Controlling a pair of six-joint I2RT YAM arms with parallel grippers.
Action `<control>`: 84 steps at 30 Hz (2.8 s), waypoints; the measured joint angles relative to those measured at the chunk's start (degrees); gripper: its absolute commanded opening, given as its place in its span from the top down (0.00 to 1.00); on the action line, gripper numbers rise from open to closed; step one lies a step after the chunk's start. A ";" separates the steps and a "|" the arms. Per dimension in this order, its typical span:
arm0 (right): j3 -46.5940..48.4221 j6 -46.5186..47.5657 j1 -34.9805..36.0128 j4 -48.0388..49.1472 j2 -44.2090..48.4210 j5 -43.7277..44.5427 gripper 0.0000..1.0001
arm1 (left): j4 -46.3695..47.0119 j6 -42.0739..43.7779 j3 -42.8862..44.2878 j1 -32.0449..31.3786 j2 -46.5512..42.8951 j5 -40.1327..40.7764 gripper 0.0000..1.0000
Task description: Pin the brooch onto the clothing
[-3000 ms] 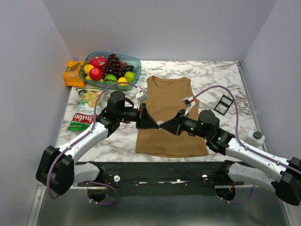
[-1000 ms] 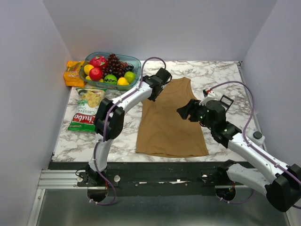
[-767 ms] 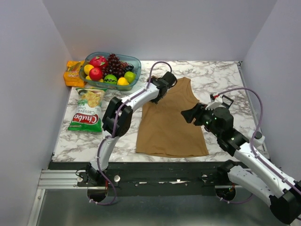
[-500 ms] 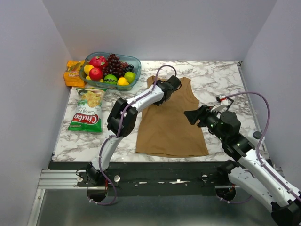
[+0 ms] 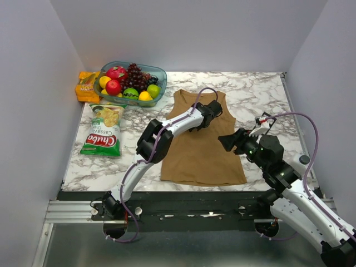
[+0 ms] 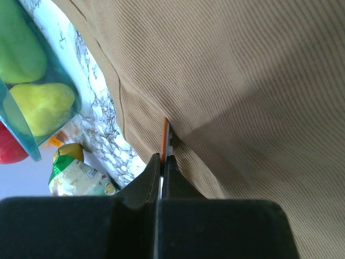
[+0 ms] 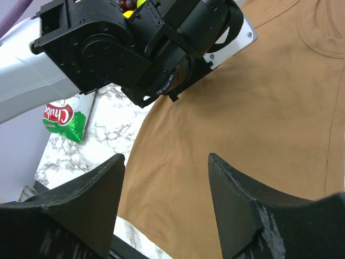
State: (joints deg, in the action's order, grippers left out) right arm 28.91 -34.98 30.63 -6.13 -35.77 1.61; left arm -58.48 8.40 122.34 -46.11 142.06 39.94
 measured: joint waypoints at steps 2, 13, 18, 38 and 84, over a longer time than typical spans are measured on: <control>-0.28 -0.13 0.00 0.00 0.37 -0.22 0.29 | -0.24 0.00 0.02 -0.04 0.04 0.44 1.00; -2.12 -1.01 0.00 0.00 0.00 -0.70 0.29 | -1.46 -0.07 3.61 -0.66 2.34 1.16 1.00; -2.51 -1.09 0.00 0.07 -0.85 -1.16 0.28 | -1.51 -0.37 5.60 -1.20 3.13 0.48 1.00; -5.40 -2.71 -0.02 0.68 -2.75 -3.65 0.29 | 2.49 -4.04 1.62 -1.25 -5.11 -10.29 1.00; -8.00 -4.20 -0.02 1.68 1.27 -5.35 0.28 | 1.75 2.60 0.72 -3.10 3.28 7.19 1.00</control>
State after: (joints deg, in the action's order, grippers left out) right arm 20.91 -39.18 30.61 -4.45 -34.50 -3.75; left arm -56.73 11.00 123.07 -49.21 145.34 47.13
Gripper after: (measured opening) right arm 0.718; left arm 0.017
